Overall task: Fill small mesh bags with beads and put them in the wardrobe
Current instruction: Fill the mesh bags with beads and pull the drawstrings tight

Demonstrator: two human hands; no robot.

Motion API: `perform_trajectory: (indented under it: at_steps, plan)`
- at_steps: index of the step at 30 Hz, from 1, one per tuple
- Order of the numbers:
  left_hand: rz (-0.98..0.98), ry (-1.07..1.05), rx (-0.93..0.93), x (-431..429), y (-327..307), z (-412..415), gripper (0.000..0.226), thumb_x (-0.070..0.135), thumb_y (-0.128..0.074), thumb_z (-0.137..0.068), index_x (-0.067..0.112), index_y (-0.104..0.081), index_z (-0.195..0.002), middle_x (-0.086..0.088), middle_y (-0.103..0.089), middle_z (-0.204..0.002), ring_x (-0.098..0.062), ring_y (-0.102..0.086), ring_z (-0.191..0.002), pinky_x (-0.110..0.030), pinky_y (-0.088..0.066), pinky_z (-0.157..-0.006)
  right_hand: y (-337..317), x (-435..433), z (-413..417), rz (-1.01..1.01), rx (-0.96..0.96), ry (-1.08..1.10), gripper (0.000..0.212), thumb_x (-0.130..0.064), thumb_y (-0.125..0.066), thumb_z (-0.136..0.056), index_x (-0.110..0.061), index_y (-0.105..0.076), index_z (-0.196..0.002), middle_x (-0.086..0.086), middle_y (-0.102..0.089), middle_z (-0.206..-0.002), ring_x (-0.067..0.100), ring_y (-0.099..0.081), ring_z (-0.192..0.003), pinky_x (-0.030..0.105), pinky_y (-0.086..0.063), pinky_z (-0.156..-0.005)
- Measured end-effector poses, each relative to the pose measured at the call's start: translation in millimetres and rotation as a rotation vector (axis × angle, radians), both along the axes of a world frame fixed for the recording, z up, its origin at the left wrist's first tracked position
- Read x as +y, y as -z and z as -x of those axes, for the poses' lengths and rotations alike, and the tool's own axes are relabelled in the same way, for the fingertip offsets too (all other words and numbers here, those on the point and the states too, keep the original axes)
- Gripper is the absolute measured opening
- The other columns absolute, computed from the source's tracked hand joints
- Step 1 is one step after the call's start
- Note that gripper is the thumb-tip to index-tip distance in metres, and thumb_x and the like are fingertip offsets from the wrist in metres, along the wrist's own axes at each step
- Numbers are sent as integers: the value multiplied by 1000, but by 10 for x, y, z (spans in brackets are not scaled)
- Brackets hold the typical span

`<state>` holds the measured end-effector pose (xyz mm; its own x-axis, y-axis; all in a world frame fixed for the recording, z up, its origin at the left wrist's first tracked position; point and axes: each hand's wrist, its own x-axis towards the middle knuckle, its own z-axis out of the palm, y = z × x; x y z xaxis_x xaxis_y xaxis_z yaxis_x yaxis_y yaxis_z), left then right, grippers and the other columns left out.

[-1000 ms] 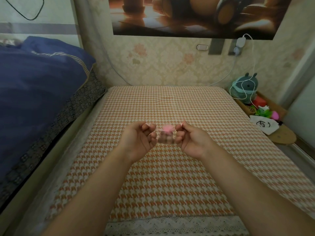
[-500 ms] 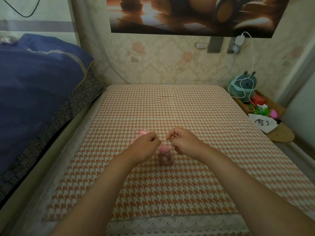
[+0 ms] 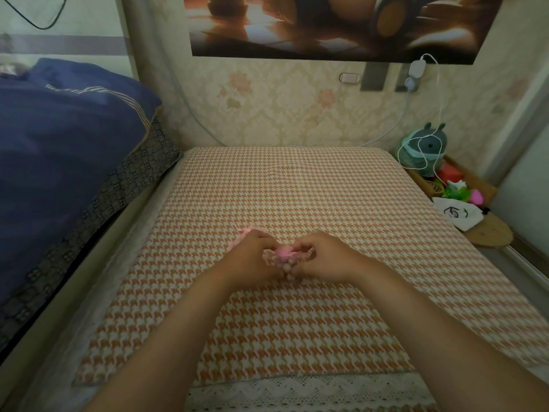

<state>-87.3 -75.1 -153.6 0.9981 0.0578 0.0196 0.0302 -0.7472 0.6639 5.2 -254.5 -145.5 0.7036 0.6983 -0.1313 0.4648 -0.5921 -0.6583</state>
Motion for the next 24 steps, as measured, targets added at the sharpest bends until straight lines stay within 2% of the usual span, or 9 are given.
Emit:
perform_trajectory:
  at_steps: [2, 6, 9, 11, 13, 17, 20, 22, 24]
  plan:
    - [124, -41, 21, 9, -21, 19, 32, 23, -81, -80, 21, -71, -111, 7, -63, -115, -15, -61, -107, -38, -52, -97, -9, 1, 17, -52, 107, 23, 35, -22, -81, -84, -25, -70, -118, 3, -72, -107, 19, -69, -94, 38, -59, -84]
    - [349, -92, -9, 69, -87, 113, 21, 26, -76, -87, 14, -70, -103, -8, -72, -101, -16, -70, -90, -29, -58, -80, -38, 125, 124, -289, 468, 96, 36, -10, -69, -95, -13, -57, -129, 13, -77, -101, 25, -75, -79, 31, -57, -60]
    - [437, -193, -30, 198, -113, 207, 22, 27, -77, -86, 12, -69, -99, -4, -74, -88, -7, -71, -76, -22, -58, -67, -49, 296, 202, -330, 436, 159, 33, -21, -68, -97, -14, -59, -128, 10, -77, -103, 21, -74, -76, 30, -52, -55]
    - [378, -245, -7, 320, -91, 275, 22, 31, -75, -87, 13, -68, -99, -1, -74, -85, -14, -73, -77, -31, -61, -70, -27, 439, 259, -301, 369, 136, 27, -18, -64, -99, -12, -64, -126, 6, -74, -108, 17, -74, -73, 30, -51, -52]
    - [159, -310, 24, 466, -32, 341, 27, 39, -75, -85, 22, -61, -102, 6, -70, -86, -11, -68, -78, -27, -52, -62, 4, 591, 329, -266, 354, 60, 28, -13, -59, -101, -12, -67, -127, -1, -69, -117, 16, -74, -73, 28, -51, -49]
    - [10, -413, 96, 721, 48, 445, 28, 49, -71, -84, 31, -54, -97, 8, -66, -89, -7, -63, -77, -26, -45, -58, 101, 862, 412, -221, 299, -14, 31, -8, -55, -101, -14, -66, -130, 13, -72, -96, 17, -74, -65, 25, -49, -42]
    - [-66, -469, 129, 847, 80, 465, 25, 50, -67, -87, 29, -57, -97, 6, -65, -92, -7, -60, -77, -25, -43, -57, 164, 983, 346, -206, 134, 41, 28, -8, -56, -100, -13, -69, -124, 2, -64, -130, 12, -71, -65, 25, -57, -57]
    - [-86, -500, 140, 896, 90, 442, 20, 46, -63, -89, 27, -60, -96, 4, -67, -95, -9, -59, -77, -25, -43, -58, 187, 1014, 290, -177, 29, 76, 30, -11, -55, -99, -17, -69, -125, -3, -57, -143, 12, -68, -92, 31, -58, -82]
    - [-115, -520, 149, 901, 91, 402, 25, 42, -58, -91, 21, -65, -103, -1, -69, -106, -16, -62, -88, -31, -52, -72, 202, 1017, 241, -136, -72, 106, 33, -18, -55, -99, -22, -64, -130, -2, -58, -142, 17, -60, -119, 31, -50, -95]
